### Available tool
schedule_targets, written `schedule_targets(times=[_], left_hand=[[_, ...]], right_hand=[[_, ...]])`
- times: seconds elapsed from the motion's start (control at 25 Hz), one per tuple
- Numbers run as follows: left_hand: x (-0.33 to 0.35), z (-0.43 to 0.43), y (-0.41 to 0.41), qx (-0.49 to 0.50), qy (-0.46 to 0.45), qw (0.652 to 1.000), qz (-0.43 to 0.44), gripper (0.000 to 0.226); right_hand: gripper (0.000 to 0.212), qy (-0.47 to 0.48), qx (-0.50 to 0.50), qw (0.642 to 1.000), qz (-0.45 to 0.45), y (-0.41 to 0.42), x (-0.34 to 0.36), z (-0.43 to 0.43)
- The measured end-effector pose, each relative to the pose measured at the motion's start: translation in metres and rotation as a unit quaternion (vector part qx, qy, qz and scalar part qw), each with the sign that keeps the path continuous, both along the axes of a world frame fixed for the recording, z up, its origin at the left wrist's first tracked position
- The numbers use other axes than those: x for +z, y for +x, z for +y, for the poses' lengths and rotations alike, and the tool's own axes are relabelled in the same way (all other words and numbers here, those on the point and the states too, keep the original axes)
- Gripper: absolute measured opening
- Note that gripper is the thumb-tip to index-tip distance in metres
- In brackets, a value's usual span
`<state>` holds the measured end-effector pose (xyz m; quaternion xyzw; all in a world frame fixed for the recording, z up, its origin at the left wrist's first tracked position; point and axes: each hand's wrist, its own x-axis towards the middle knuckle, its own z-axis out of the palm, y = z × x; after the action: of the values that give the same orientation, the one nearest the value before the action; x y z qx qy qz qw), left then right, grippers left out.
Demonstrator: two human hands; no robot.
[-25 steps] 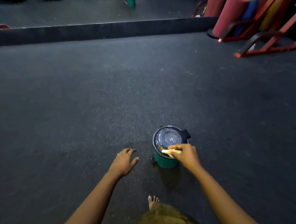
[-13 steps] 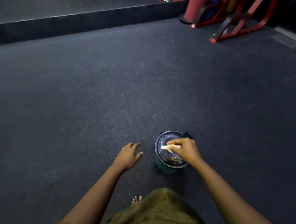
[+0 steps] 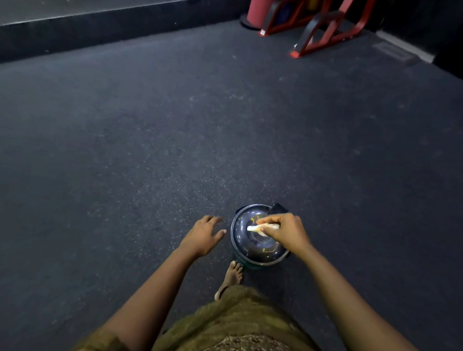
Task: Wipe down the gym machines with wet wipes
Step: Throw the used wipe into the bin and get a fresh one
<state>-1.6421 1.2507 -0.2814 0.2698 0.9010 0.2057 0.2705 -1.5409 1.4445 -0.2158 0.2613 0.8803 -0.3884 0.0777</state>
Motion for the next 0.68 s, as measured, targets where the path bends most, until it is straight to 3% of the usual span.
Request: schedule_targets(times=[0.68], left_hand=[[-0.019, -0.005, -0.041, 0.06, 0.032, 0.996, -0.057, 0.049]], right_hand=[[0.02, 0.014, 0.06, 0.997, -0.056, -0.057, -0.018, 0.006]])
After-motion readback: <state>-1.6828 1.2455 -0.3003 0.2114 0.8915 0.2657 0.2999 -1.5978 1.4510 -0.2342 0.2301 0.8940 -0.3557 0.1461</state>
